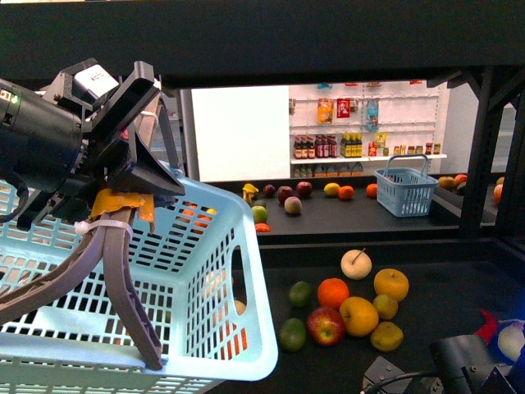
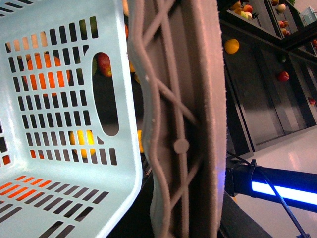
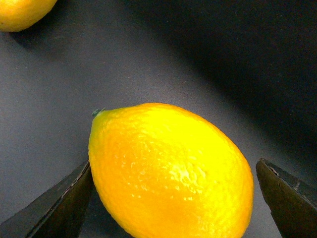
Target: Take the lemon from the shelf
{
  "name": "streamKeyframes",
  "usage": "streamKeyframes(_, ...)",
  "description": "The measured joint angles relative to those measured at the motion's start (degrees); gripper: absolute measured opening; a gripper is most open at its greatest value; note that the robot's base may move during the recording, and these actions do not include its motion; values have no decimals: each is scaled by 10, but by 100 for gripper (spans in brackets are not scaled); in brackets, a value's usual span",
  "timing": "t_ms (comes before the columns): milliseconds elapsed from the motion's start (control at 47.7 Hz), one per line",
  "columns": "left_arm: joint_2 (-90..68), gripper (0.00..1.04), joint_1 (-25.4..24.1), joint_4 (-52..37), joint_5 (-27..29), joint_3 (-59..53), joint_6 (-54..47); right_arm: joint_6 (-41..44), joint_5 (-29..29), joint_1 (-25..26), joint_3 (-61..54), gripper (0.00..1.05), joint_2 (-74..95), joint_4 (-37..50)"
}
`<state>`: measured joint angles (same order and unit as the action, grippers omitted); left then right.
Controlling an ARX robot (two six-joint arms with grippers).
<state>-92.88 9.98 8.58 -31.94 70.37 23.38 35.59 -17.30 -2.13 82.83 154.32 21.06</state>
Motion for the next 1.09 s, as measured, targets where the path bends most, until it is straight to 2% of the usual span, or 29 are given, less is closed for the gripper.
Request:
streamKeyframes(147,0,13,0,0,0,0,0,-1,2,0,8,96,10,2)
streamKeyframes(231,0,13,0,0,0,0,0,-2,2,0,8,87,12,7)
streamKeyframes(336,0,13,0,0,0,0,0,-3,8,0,8,82,12,14)
streamKeyframes(692,0,13,0,0,0,0,0,-30,22,8,-40,81,-37,44)
streamKeyframes(839,0,13,0,0,0,0,0,-69,13,33,-117,81,-172,66)
streamKeyframes(944,0,13,0,0,0,0,0,-93,-9,60,-169,81,-302,46)
streamKeyframes(1091,0,13,0,0,0,0,0,-115,-33,70,-204,81,-414,12)
